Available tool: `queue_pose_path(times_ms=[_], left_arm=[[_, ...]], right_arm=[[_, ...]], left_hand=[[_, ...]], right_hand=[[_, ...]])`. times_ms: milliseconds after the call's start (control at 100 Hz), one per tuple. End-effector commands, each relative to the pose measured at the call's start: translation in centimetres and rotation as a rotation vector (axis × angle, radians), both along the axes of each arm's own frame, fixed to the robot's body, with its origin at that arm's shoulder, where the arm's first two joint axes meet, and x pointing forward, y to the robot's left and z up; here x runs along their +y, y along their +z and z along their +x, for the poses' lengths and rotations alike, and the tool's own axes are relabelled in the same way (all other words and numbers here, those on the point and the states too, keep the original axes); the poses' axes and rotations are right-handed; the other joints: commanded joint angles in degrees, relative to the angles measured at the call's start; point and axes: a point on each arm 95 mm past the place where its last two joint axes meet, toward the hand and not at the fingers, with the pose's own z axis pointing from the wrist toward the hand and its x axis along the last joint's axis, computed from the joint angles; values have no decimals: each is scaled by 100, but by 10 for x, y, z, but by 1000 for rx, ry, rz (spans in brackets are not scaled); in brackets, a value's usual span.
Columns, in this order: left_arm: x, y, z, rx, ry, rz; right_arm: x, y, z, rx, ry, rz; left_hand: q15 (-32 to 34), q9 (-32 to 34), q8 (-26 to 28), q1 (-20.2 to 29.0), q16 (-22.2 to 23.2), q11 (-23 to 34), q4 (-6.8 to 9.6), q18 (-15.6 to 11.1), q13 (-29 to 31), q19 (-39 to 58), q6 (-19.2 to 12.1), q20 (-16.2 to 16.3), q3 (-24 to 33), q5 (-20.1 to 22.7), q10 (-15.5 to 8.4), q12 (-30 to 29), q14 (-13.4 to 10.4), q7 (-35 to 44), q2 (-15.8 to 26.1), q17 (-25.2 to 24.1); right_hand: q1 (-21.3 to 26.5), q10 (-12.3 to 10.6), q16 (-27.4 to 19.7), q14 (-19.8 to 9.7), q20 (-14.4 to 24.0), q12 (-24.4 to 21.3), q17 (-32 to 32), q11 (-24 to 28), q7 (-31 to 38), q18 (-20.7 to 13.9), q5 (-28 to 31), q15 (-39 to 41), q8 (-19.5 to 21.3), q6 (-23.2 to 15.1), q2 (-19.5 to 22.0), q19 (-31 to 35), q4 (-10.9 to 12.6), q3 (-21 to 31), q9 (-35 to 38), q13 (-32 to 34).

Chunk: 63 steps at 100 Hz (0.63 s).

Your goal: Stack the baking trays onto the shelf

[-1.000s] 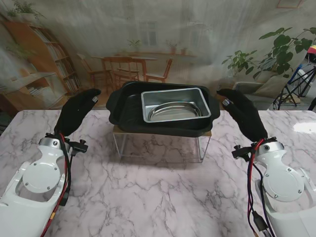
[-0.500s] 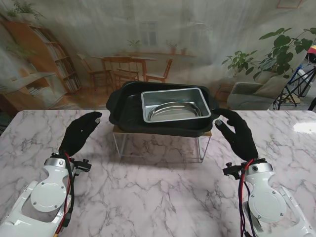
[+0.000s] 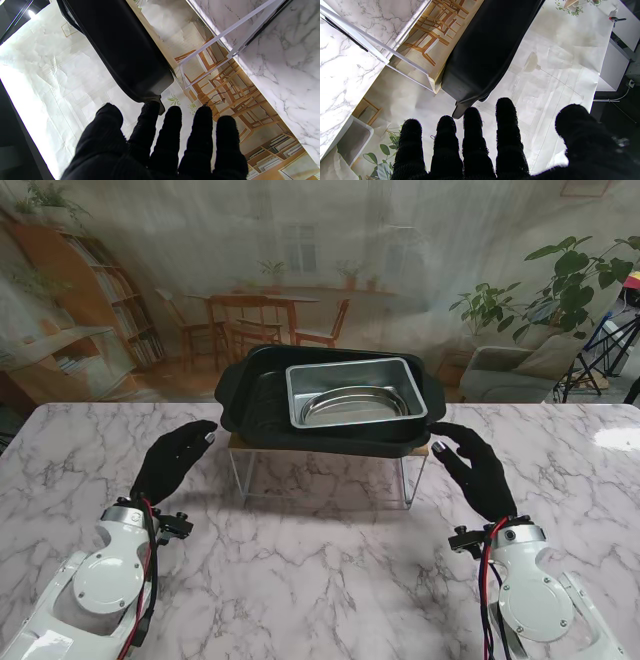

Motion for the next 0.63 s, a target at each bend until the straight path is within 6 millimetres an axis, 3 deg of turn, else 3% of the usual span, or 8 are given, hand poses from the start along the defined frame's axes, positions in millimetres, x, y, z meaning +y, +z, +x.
queue_pose_path(times_ms=[0,620], left_arm=[[1,-2,-1,5,-5,-1],[2,-2,-2,10,-2,10]], right_arm=[[2,-3,-1,14,2,4],[2,-1,-2,0,13,8]], left_hand=[[12,26,-50,76,14,91,-68,-32,3,-3,-2,-90,-86,22,-64,87,-59,51,183,-106],[4,30,-68,78,13,93,-69,-30,1,-25,-3,-118,-87,26,-69,87,-59,74,195,-116]], right_hand=[[81,-54,-75,-104,-37,13,-6,-116,-113,-59,95,134,113,28,-151,-77,136,115,122,51],[90,-53,-77,-112,-54,25,-8,-109,-126,-66,121,133,147,51,-152,-88,136,136,140,57]])
